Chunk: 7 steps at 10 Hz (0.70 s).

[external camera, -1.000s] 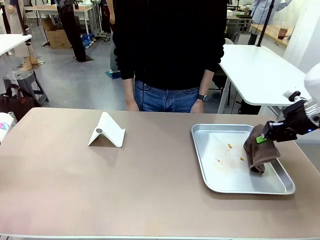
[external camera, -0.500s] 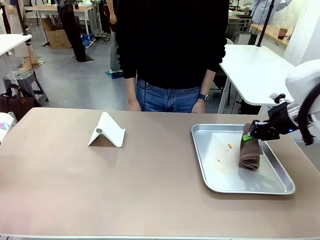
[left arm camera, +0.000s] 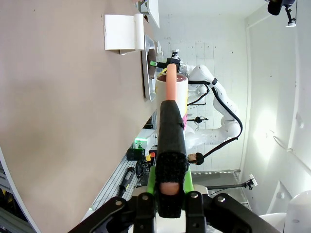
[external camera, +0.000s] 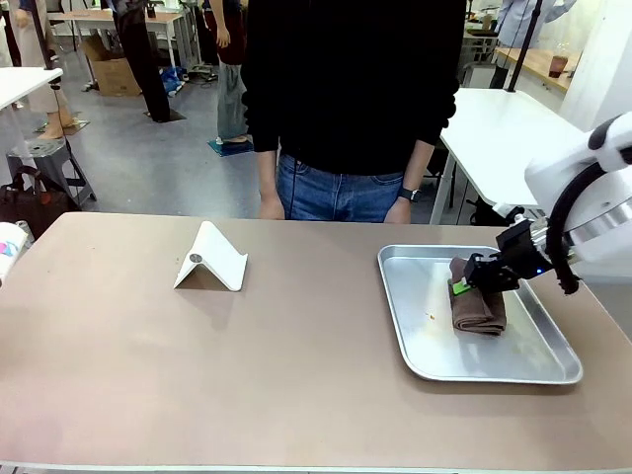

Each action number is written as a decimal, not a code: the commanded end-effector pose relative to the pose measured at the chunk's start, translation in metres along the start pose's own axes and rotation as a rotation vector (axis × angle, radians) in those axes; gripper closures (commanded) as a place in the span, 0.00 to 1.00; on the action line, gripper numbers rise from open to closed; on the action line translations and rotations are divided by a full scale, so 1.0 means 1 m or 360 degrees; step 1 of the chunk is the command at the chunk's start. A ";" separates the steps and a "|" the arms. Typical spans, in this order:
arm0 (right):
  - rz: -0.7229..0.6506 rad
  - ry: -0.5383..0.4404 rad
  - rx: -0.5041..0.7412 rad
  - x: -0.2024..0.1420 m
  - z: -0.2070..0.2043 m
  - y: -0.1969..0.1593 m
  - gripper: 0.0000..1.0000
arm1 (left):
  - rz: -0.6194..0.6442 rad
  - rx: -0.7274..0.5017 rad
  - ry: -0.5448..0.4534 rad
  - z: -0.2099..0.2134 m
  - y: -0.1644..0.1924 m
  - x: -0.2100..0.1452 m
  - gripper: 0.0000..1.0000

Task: Clean the surface of the table.
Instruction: Clean the area not pointed to by the person.

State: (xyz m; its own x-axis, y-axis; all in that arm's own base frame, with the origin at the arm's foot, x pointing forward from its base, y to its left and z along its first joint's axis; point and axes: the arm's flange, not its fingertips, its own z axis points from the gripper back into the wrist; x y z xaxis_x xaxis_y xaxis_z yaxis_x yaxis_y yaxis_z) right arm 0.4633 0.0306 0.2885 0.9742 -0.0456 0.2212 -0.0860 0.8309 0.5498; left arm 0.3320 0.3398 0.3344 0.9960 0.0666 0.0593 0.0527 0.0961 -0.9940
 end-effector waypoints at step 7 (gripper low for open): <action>0.0229 0.0168 0.0181 -0.010 -0.035 0.027 0.93 | -0.0019 -0.0020 -0.0012 -0.002 -0.005 -0.004 0.78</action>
State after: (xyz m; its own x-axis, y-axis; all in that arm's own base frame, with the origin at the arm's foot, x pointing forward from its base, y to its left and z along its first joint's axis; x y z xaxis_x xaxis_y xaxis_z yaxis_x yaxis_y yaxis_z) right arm 0.4613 0.0686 0.2819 0.9756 0.0966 0.1971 -0.1978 0.7762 0.5987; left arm 0.3320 0.3398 0.3344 0.9960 0.0665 0.0593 0.0527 0.0961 -0.9940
